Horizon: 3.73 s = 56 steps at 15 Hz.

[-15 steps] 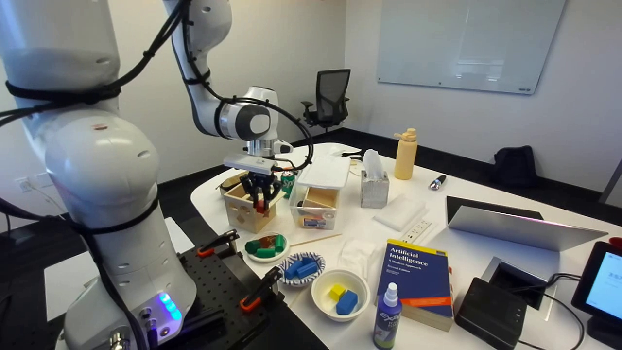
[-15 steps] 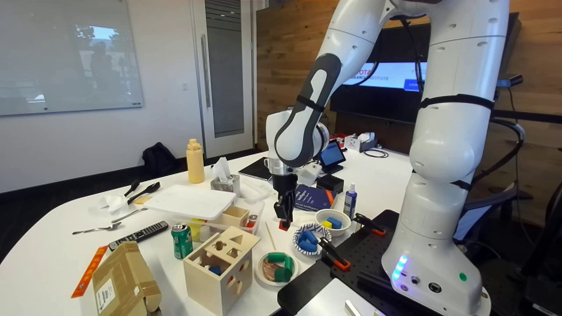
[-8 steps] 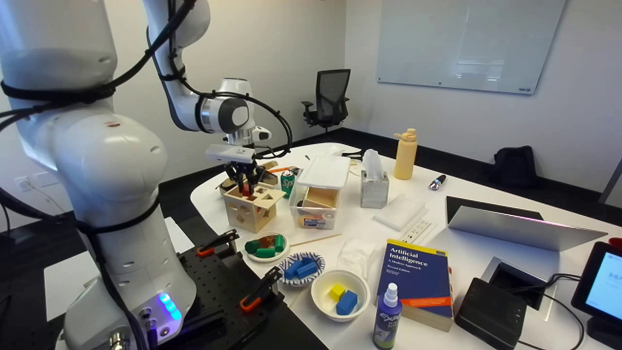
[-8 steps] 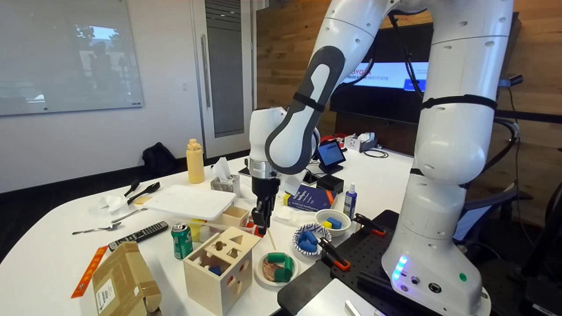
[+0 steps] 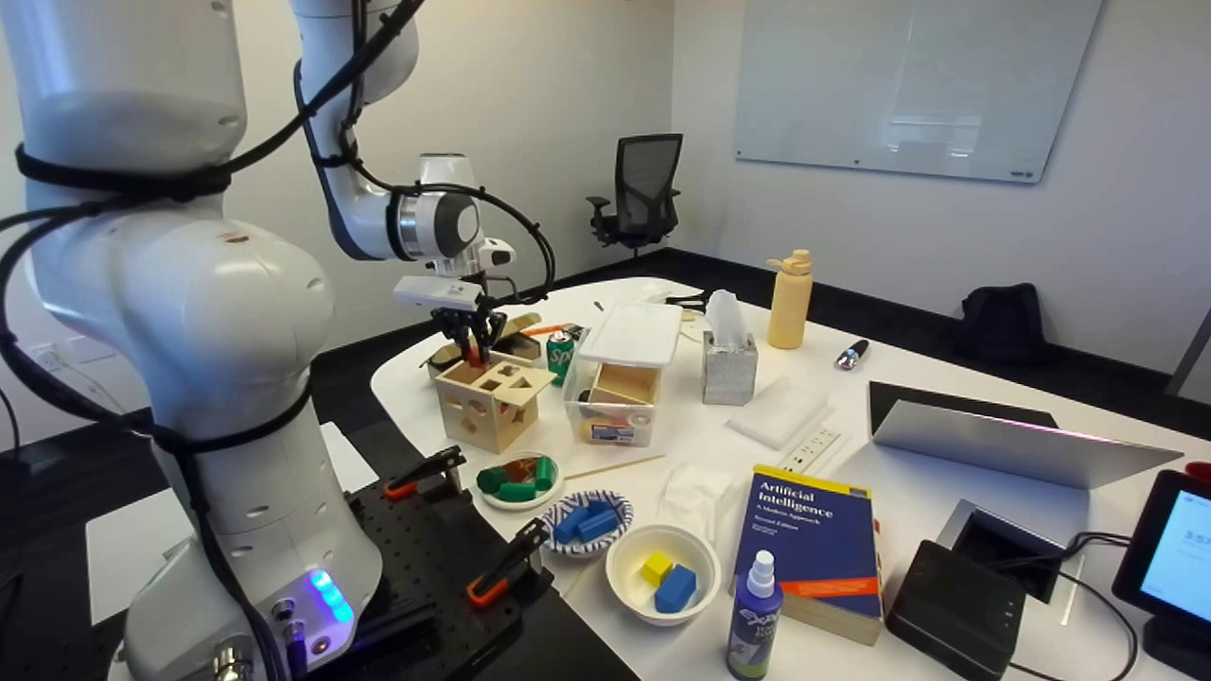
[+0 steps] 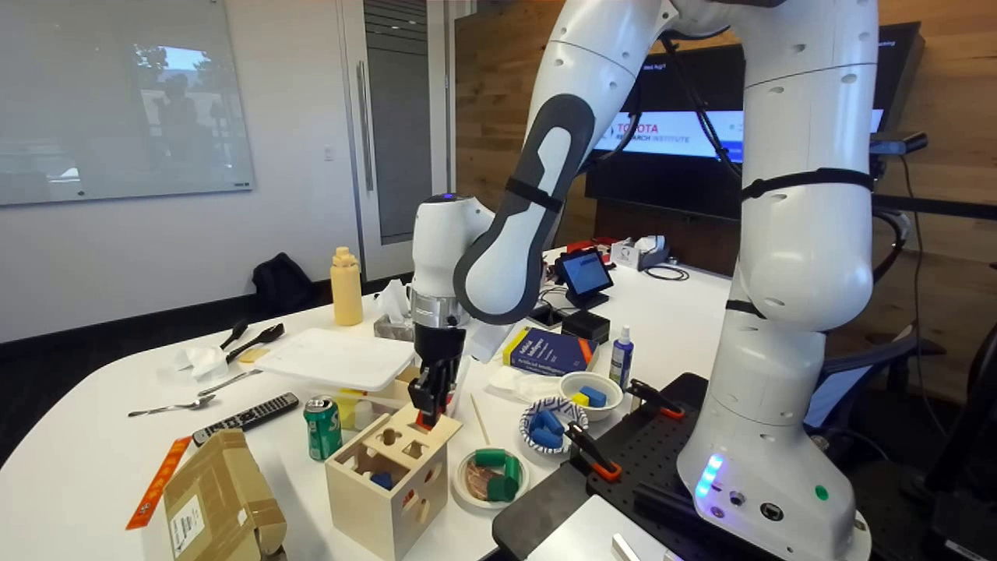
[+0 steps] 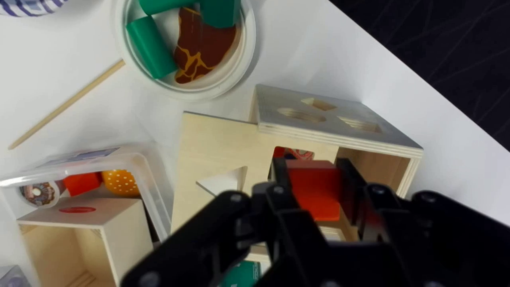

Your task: Remove the orange block from the white bowl and put it in the shape sorter through the square opening

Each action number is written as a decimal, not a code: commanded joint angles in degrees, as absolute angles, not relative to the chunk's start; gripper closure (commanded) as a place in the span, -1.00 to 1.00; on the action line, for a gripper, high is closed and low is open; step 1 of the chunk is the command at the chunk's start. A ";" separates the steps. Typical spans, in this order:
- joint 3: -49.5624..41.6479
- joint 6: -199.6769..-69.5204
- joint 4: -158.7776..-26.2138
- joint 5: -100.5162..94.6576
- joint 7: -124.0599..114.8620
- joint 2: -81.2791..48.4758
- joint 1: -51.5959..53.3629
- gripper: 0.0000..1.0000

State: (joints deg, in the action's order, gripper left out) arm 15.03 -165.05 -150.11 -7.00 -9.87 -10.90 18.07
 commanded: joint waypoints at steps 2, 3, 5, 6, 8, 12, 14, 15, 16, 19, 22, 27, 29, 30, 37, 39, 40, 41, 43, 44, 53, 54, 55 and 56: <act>9.42 -165.21 -143.55 -14.75 -19.54 -17.74 23.00 0.83; 8.54 -164.89 -142.19 -15.60 -20.80 -19.13 23.83 0.83; 6.52 -164.56 -139.56 -17.19 -23.18 -22.16 25.75 0.83; 5.87 -164.29 -138.37 -17.37 -23.94 -23.50 26.47 0.83; 3.96 -163.92 -136.54 -15.48 -23.44 -25.65 28.79 0.83; 1.27 -163.55 -134.83 -14.83 -23.34 -27.08 30.96 0.83; 0.46 -163.40 -135.23 -14.80 -23.44 -26.51 31.49 0.83; -0.02 -163.36 -135.55 -14.93 -23.59 -26.25 31.83 0.83; -0.39 -163.16 -135.99 -15.03 -23.74 -25.89 32.07 0.83; -1.27 -162.96 -137.03 -15.31 -24.12 -25.28 32.94 0.83; -2.11 -162.43 -137.95 -15.64 -24.87 -24.66 34.38 0.83; -1.93 -161.29 -139.94 -15.13 -25.97 -22.99 35.12 0.83; -1.66 -161.41 -140.66 -15.09 -25.90 -22.64 35.06 0.83; -1.53 -161.39 -140.92 -14.99 -25.87 -22.45 35.04 0.83; -0.65 -162.49 -140.57 -14.65 -25.78 -23.40 34.98 0.83; -0.52 -162.70 -140.36 -14.72 -25.95 -23.71 35.21 0.83; -0.34 -162.62 -140.29 -14.69 -25.93 -23.77 35.25 0.83; -0.21 -162.70 -140.21 -14.69 -25.94 -23.88 35.33 0.83; -0.33 -162.89 -140.06 -14.86 -26.09 -24.10 35.64 0.83; -0.39 -162.82 -139.93 -14.89 -26.12 -24.22 35.77 0.83; -0.55 -163.22 -139.17 -14.74 -25.90 -25.32 36.08 0.83; -0.25 -163.52 -139.01 -14.36 -25.46 -25.73 35.70 0.83; -0.11 -163.53 -138.86 -14.07 -25.20 -26.07 35.54 0.83; -0.18 -163.66 -138.70 -13.89 -25.16 -26.38 35.60 0.83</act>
